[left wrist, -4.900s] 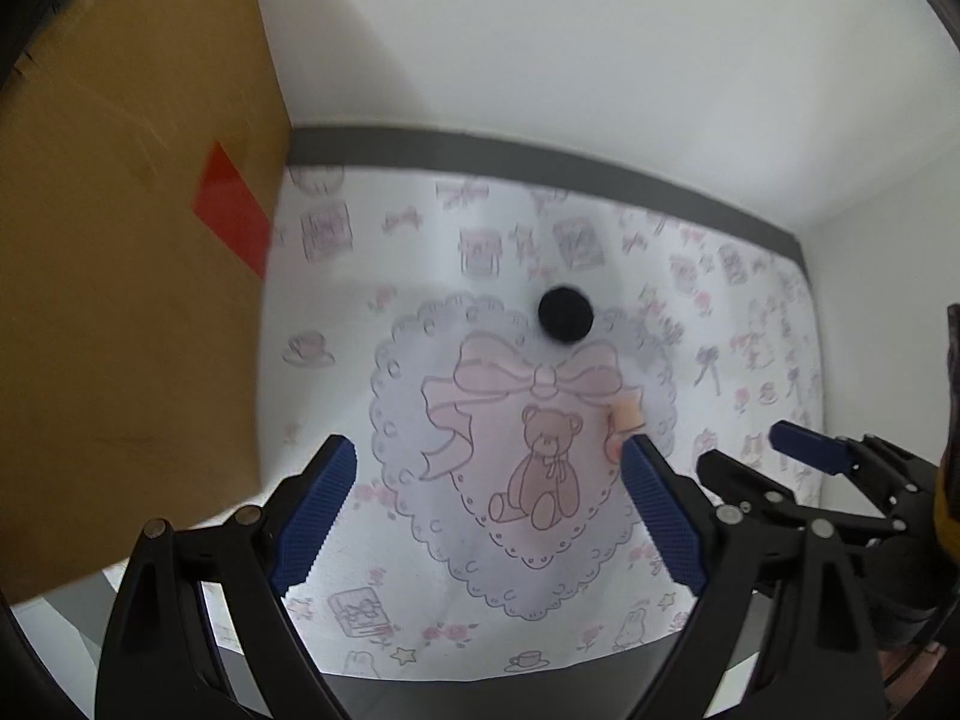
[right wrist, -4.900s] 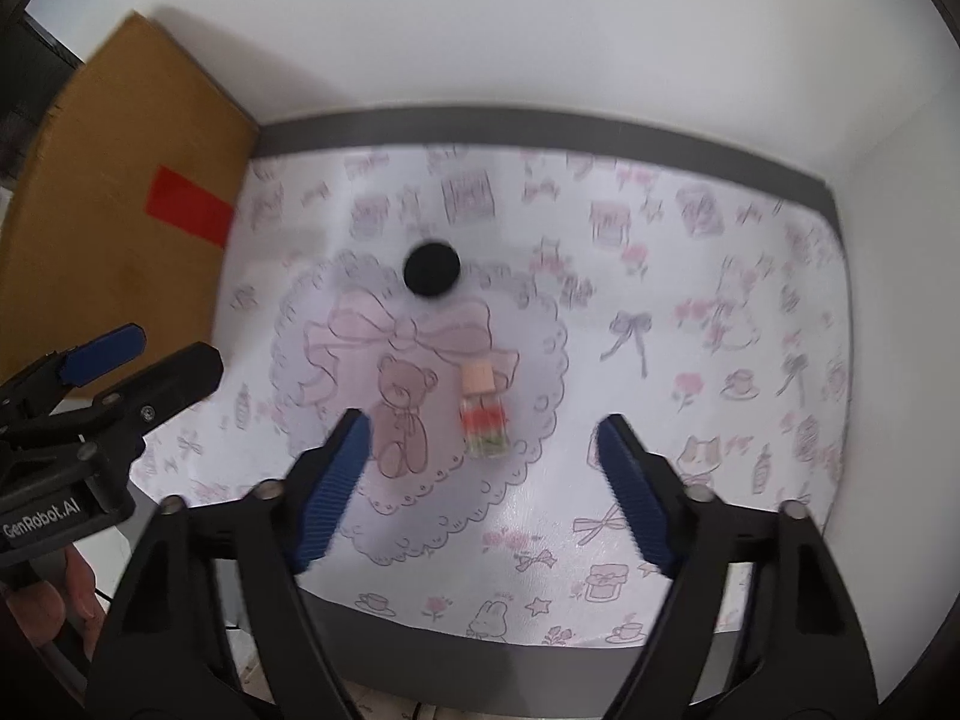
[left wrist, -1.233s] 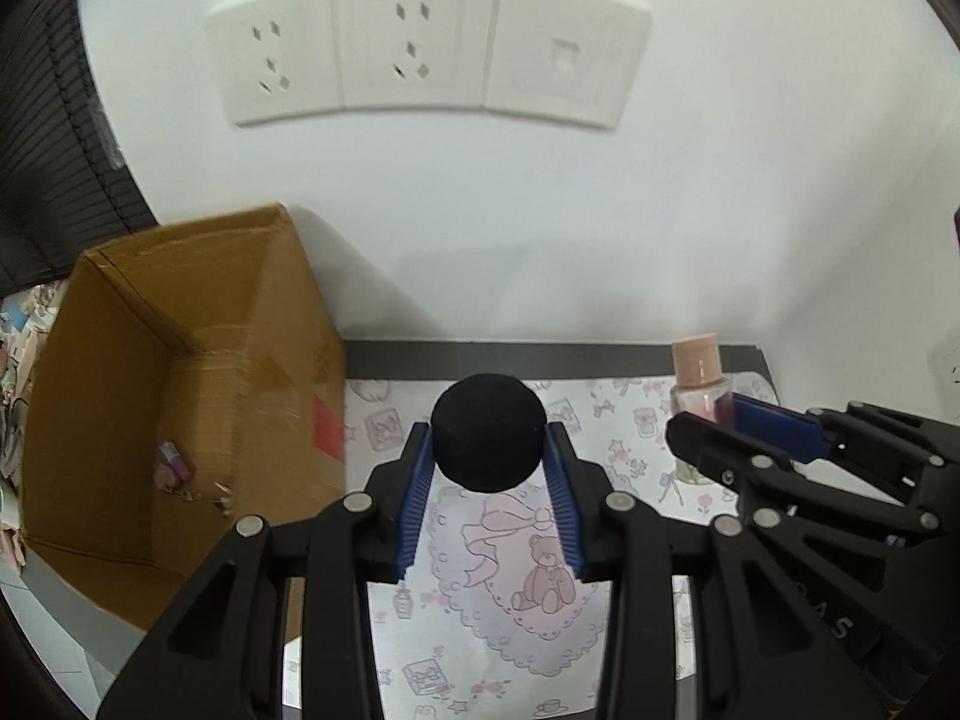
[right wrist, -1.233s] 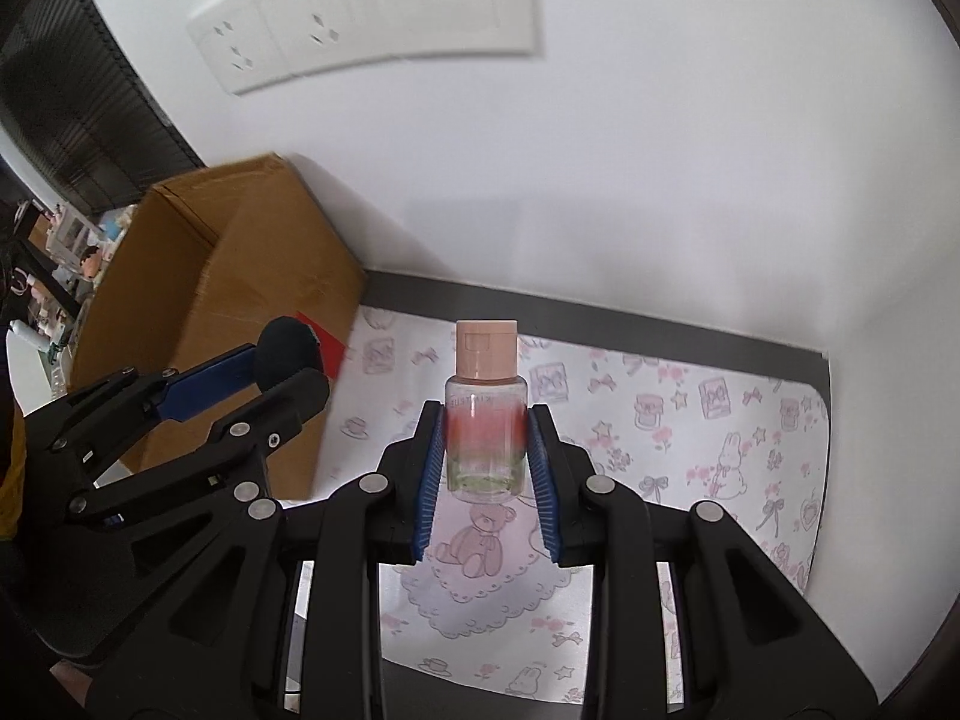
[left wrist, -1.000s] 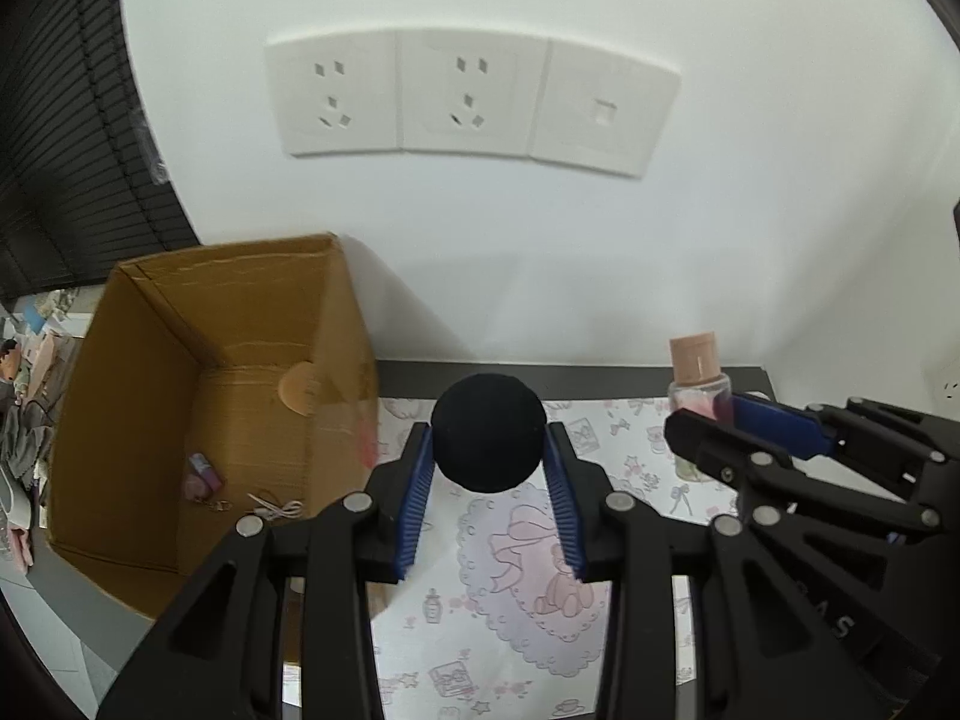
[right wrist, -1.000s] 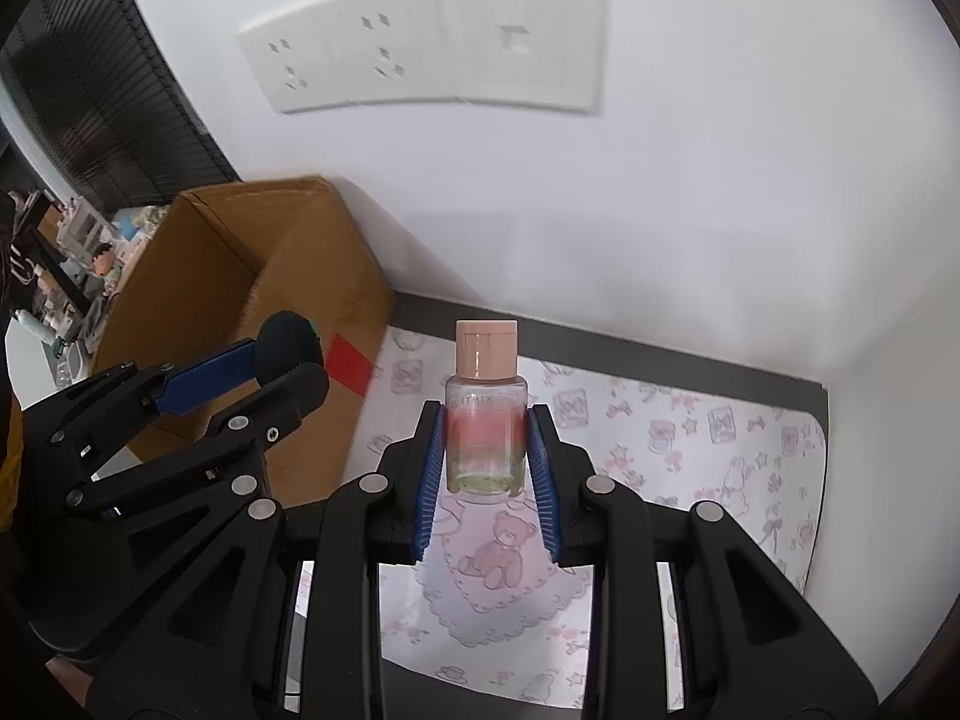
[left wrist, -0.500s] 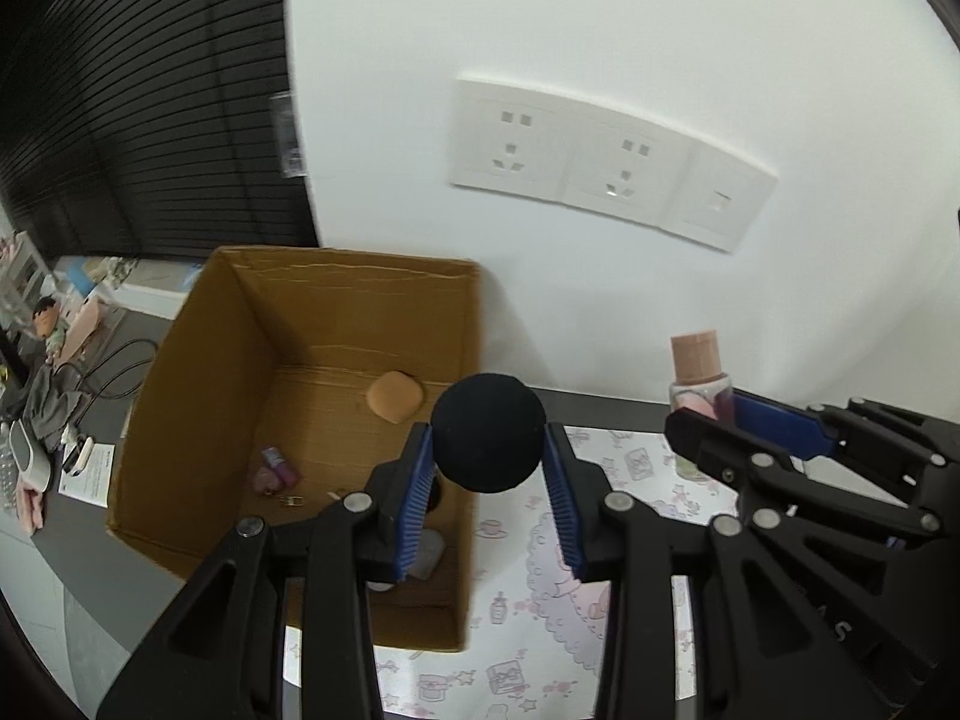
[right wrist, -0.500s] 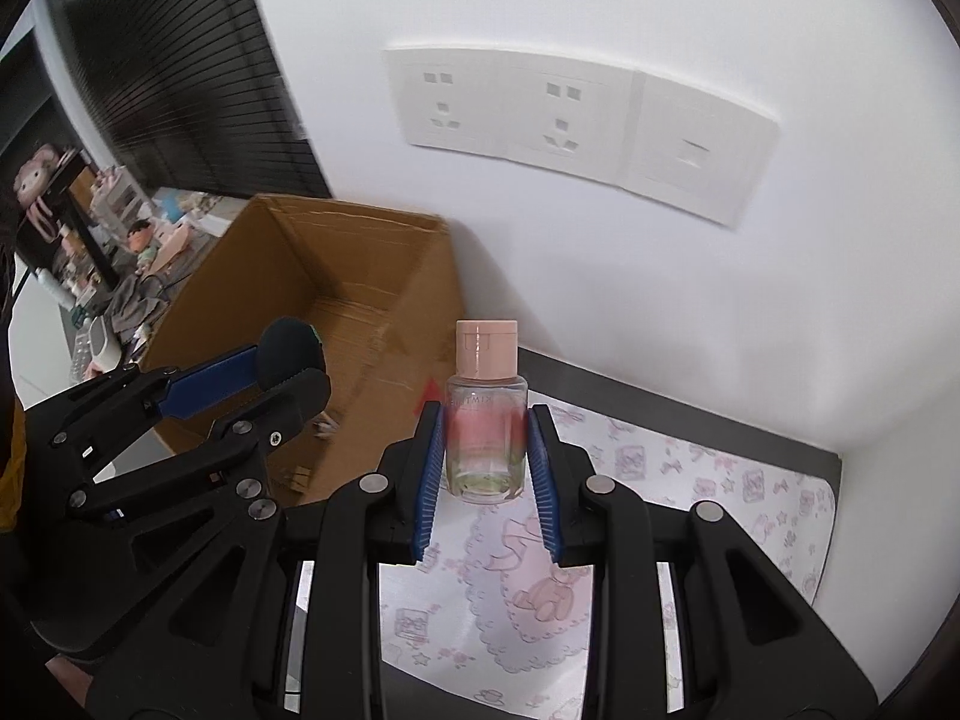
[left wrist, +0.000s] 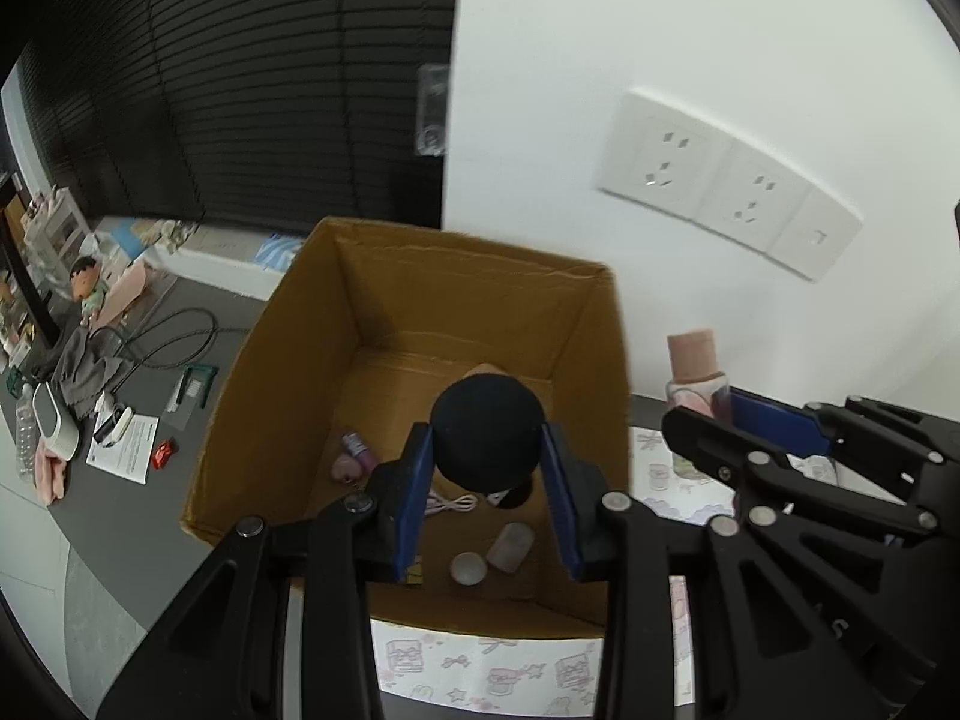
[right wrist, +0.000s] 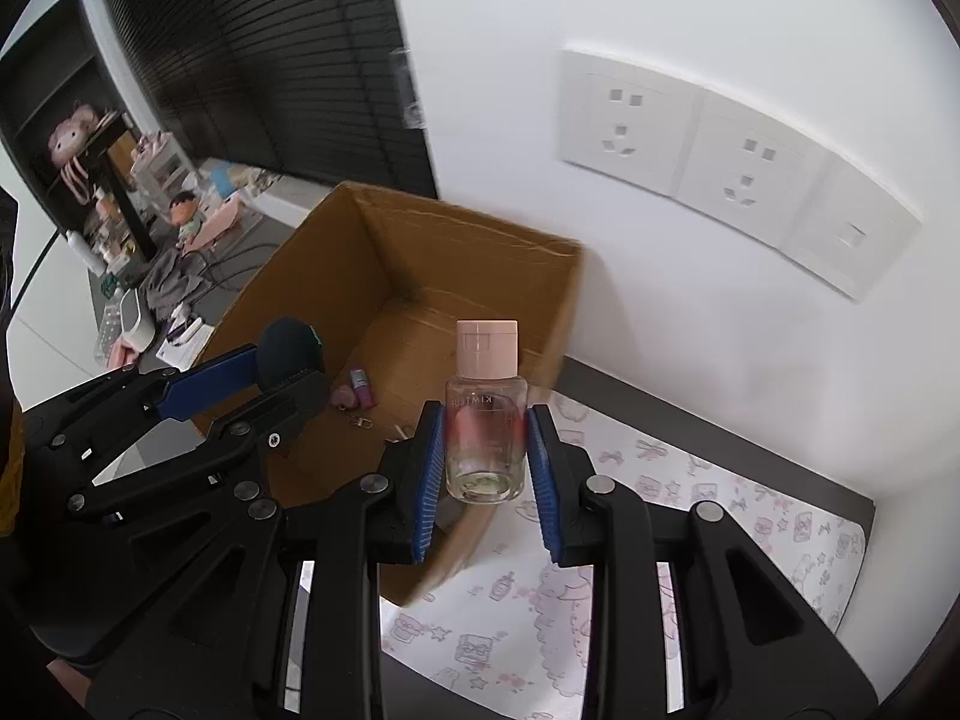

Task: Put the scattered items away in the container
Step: 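Carry the glass bottle and black puff over the cardboard box, then open the right gripper to drop the bottle while the left gripper releases the black puff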

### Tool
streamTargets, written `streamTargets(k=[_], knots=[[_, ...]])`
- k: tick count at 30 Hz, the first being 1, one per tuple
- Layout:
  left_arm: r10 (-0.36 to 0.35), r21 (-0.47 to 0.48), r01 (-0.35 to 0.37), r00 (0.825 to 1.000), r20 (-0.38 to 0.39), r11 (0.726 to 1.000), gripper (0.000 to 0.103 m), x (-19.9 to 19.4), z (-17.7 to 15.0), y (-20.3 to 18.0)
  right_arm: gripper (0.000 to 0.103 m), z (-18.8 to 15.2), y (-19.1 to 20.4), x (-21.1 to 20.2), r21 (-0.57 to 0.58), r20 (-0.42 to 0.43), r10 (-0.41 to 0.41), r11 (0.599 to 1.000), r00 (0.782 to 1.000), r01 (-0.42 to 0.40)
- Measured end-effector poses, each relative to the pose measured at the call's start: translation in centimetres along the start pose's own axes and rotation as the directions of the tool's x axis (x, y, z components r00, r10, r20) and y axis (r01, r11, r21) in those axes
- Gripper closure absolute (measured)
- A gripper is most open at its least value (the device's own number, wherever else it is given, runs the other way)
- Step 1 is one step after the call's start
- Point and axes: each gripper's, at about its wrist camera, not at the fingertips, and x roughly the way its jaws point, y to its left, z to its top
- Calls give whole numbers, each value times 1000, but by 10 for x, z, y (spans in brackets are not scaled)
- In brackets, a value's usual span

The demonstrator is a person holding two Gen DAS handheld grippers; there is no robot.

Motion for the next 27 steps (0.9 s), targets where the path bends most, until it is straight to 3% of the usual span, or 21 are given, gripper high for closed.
streamTargets(k=[13, 27], knots=[[-10, -48, 4, 993, -114, 999, 68, 46, -17, 48, 74, 0, 34, 60, -21, -119, 24, 999, 993, -26], [-46, -116, 24, 979, -198, 993, 64, 87, -28, 63, 74, -11, 38, 107, -24, -224, 11, 1000, 975, -17]])
